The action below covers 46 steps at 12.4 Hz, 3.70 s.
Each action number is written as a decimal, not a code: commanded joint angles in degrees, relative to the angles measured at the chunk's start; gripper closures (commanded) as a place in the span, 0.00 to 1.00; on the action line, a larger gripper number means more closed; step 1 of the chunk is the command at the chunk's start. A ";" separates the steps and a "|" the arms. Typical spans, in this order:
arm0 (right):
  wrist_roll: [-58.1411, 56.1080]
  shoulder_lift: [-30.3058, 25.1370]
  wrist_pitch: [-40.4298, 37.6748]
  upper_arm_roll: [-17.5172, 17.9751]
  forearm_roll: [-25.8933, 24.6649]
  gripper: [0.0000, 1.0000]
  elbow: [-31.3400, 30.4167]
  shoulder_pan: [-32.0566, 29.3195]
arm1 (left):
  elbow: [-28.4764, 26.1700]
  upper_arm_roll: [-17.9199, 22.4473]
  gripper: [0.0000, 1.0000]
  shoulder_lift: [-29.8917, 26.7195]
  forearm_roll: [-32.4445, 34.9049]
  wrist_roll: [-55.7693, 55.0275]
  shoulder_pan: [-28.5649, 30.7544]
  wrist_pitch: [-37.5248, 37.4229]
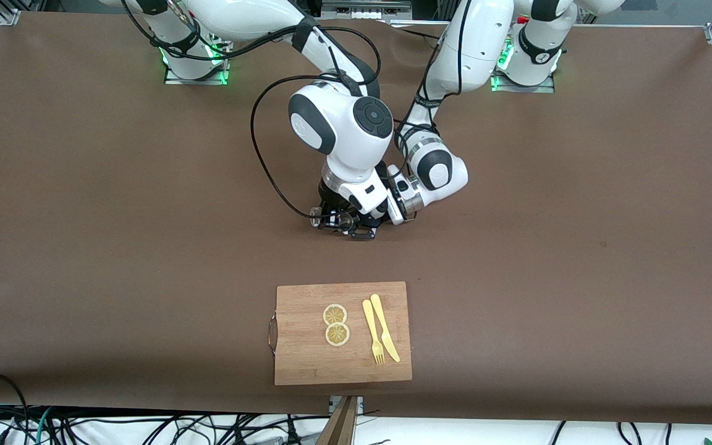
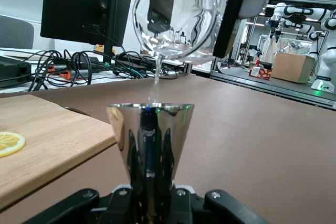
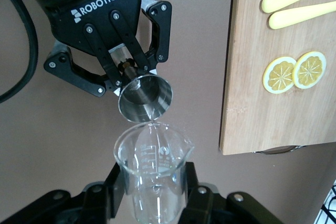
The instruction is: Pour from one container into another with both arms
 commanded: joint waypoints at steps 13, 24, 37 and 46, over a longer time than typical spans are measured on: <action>0.68 0.23 -0.82 -0.36 -2.43 0.68 0.34 0.69 | 1.18 1.59 1.00 0.96 -11.29 2.46 -2.23 0.55; -5.90 -0.47 4.01 -0.01 21.02 0.67 0.51 -10.37 | 1.89 1.86 1.00 0.43 -10.94 2.37 -0.74 0.73; -54.30 -0.65 -11.26 0.08 62.52 0.67 -3.17 -42.72 | 3.12 -17.53 1.00 -6.33 24.00 -4.04 38.06 -0.24; -90.88 1.71 -16.02 -0.09 62.61 0.67 -14.25 -57.32 | 1.89 -24.07 1.00 -5.64 45.38 -6.07 59.37 -12.26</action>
